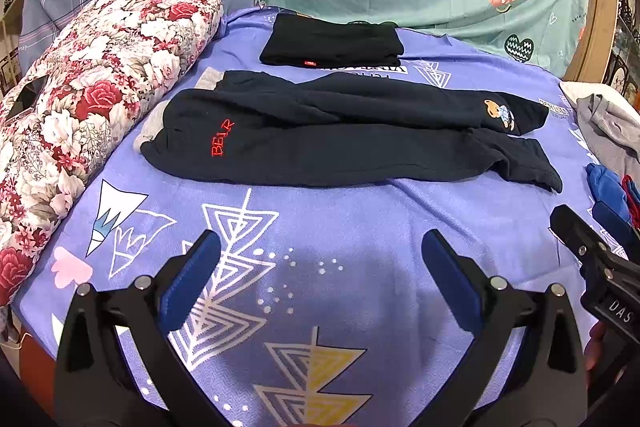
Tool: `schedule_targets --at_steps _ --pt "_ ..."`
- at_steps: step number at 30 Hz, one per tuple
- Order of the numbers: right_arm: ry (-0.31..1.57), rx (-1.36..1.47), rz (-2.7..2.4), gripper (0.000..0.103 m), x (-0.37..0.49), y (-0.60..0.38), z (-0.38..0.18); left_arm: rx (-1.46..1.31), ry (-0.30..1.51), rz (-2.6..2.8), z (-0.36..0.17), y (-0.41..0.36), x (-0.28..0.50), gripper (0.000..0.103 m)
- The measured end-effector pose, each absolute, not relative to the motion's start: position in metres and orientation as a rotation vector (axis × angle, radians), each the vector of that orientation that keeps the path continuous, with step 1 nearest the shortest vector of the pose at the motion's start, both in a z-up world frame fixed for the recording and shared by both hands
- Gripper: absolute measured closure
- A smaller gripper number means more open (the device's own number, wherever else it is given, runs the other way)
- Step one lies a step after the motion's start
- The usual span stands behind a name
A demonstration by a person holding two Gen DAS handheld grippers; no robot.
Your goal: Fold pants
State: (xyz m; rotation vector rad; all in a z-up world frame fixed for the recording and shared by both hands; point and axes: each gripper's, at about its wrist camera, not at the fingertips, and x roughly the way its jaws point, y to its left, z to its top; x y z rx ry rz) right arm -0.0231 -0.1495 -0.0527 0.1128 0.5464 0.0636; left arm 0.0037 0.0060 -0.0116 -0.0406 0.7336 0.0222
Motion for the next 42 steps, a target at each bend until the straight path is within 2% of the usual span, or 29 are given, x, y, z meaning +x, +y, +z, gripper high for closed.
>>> schedule_targets --at_steps 24,29,34,42 --pt "0.556 0.112 0.067 0.001 -0.020 -0.149 -0.054 -0.034 0.743 0.019 -0.016 0.007 0.006 0.002" --pt "0.576 0.133 0.029 0.001 -0.011 -0.170 -0.054 -0.105 0.813 0.018 -0.022 0.036 0.027 0.002" --pt "0.612 0.276 -0.075 0.001 0.006 -0.228 -0.056 -0.228 0.922 0.055 -0.039 0.084 0.054 0.002" --pt "0.752 0.583 -0.142 0.001 0.065 -0.312 -0.081 -0.348 0.928 0.078 -0.043 0.133 0.072 0.002"
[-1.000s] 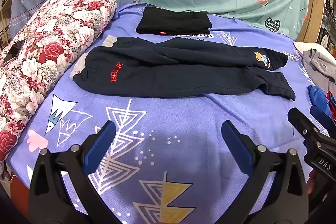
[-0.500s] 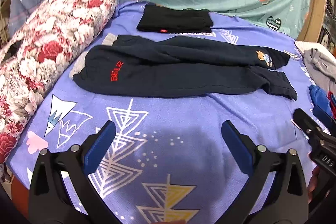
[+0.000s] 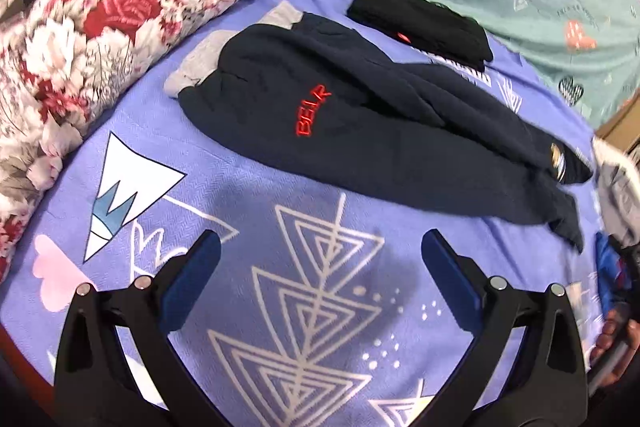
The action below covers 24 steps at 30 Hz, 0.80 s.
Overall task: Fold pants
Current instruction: 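Grasp the grey waistband with the left tool while the right tool grasps the bear-patch leg cuff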
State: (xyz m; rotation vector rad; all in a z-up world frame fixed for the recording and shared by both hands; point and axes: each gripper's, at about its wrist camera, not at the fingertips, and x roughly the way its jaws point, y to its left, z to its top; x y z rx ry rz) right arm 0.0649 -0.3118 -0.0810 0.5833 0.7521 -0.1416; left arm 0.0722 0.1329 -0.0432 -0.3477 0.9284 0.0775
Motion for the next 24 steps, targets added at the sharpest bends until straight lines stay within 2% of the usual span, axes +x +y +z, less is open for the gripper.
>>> schedule_targets --at_steps 9,17,19,20,22,24 --pt "0.901 0.853 -0.084 0.001 0.111 -0.339 -0.119 -0.379 0.950 0.177 -0.045 0.173 0.085 0.002" --pt "0.895 0.865 -0.081 0.002 0.136 -0.335 -0.119 -0.504 1.018 0.182 -0.057 0.204 0.096 0.002" --pt "0.892 0.857 -0.077 0.016 0.144 -0.334 -0.117 -0.520 1.016 0.190 -0.058 0.209 0.102 0.002" --pt "0.894 0.857 -0.065 0.026 0.149 -0.333 -0.118 -0.527 1.018 0.196 -0.059 0.213 0.109 0.002" --pt "0.889 0.843 -0.058 0.029 0.156 -0.333 -0.119 -0.534 1.030 0.201 -0.060 0.218 0.118 0.003" --pt "0.873 0.812 -0.077 0.040 0.159 -0.332 -0.116 -0.565 1.052 0.190 -0.066 0.223 0.131 0.003"
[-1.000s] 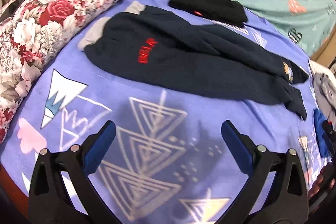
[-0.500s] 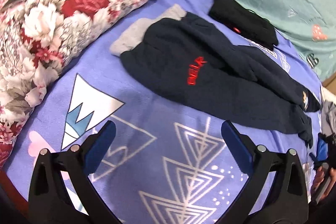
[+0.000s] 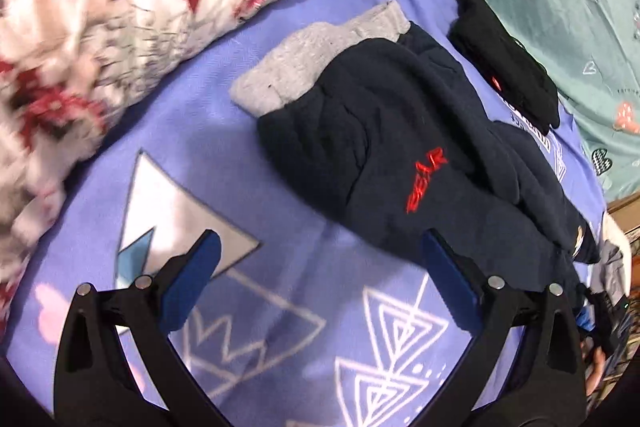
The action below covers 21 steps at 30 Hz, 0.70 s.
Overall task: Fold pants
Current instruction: 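Grasp the grey waistband with the left tool while the right tool grasps the bear-patch leg cuff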
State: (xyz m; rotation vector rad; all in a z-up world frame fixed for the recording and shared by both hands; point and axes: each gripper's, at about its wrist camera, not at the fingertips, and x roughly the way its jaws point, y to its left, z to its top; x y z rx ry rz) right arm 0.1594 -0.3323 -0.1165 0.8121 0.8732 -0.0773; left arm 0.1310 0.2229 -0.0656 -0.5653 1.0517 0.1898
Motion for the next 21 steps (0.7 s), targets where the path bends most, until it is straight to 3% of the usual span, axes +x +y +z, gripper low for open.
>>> schedule_targets --at_steps 1,2,3,5,12,14,15,16,17,21 --pt "0.864 0.795 -0.074 0.046 0.161 -0.331 -0.115 -0.583 1.063 0.186 -0.068 0.225 0.136 0.003" --pt "0.858 0.779 -0.061 0.065 0.164 -0.330 -0.114 -0.593 1.069 0.183 -0.071 0.225 0.141 0.003" --pt "0.858 0.765 -0.033 0.075 0.166 -0.329 -0.112 -0.601 1.079 0.177 -0.073 0.227 0.147 0.003" --pt "0.851 0.747 -0.003 0.080 0.166 -0.327 -0.109 -0.612 1.102 0.168 -0.078 0.230 0.157 0.004" --pt "0.837 0.697 0.001 0.080 0.165 -0.323 -0.103 -0.699 1.105 0.158 -0.083 0.251 0.183 0.005" --pt "0.841 0.708 -0.005 0.078 0.166 -0.323 -0.106 -0.679 1.098 0.167 -0.083 0.253 0.189 0.010" --pt "0.849 0.735 -0.010 0.077 0.167 -0.326 -0.109 -0.658 1.089 0.172 -0.081 0.252 0.192 0.034" --pt "0.852 0.760 -0.011 0.076 0.164 -0.329 -0.112 -0.631 1.084 0.173 -0.079 0.251 0.194 0.069" --pt "0.858 0.791 -0.010 0.076 0.165 -0.331 -0.114 -0.618 1.097 0.148 -0.079 0.249 0.198 0.085" --pt "0.844 0.762 -0.006 0.082 0.164 -0.331 -0.110 -0.549 1.086 0.146 -0.072 0.241 0.202 0.095"
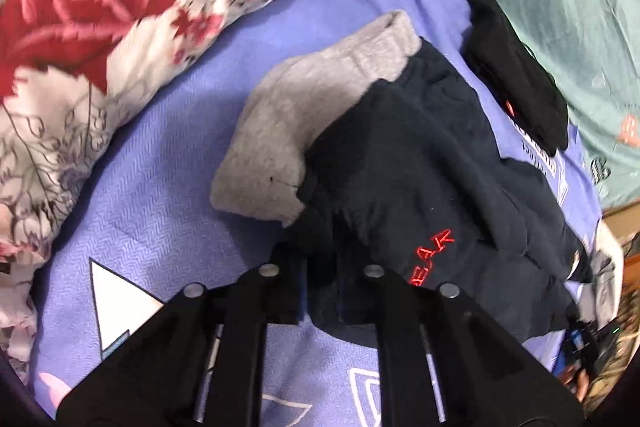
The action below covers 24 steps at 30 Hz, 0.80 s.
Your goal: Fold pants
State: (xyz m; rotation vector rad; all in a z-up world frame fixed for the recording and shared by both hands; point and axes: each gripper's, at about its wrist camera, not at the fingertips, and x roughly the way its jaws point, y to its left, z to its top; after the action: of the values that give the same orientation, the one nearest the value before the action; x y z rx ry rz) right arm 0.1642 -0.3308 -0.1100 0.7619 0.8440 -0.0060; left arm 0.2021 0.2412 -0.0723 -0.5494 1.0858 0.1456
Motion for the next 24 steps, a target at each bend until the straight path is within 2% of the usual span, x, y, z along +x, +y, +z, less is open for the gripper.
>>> schedule_targets --at_steps 3,11,16,19,20,21,23,24 --pt "0.795 0.733 0.021 0.090 0.159 -0.332 -0.095 -0.522 1.041 0.156 -0.055 0.236 0.194 0.096" --pt "0.674 0.560 0.017 0.091 0.104 -0.344 -0.038 -0.557 0.848 0.037 0.024 0.240 0.136 0.098" --pt "0.806 0.459 -0.020 0.091 0.065 -0.357 -0.059 -0.496 0.899 0.052 0.011 0.234 0.105 0.098" --pt "0.930 0.393 -0.078 0.079 0.054 -0.359 -0.090 -0.475 0.968 0.071 -0.019 0.232 0.089 0.096" --pt "0.959 0.360 -0.109 0.056 0.054 -0.356 -0.097 -0.431 1.005 0.096 -0.032 0.228 0.086 0.093" --pt "0.979 0.300 -0.198 0.041 0.052 -0.357 -0.103 -0.399 1.037 0.118 -0.042 0.228 0.083 0.088" --pt "0.950 0.218 -0.315 0.039 0.046 -0.359 -0.101 -0.382 1.076 0.149 -0.053 0.229 0.080 0.083" --pt "0.917 0.199 -0.345 0.038 0.042 -0.363 -0.095 -0.378 1.070 0.172 -0.053 0.231 0.078 0.072"
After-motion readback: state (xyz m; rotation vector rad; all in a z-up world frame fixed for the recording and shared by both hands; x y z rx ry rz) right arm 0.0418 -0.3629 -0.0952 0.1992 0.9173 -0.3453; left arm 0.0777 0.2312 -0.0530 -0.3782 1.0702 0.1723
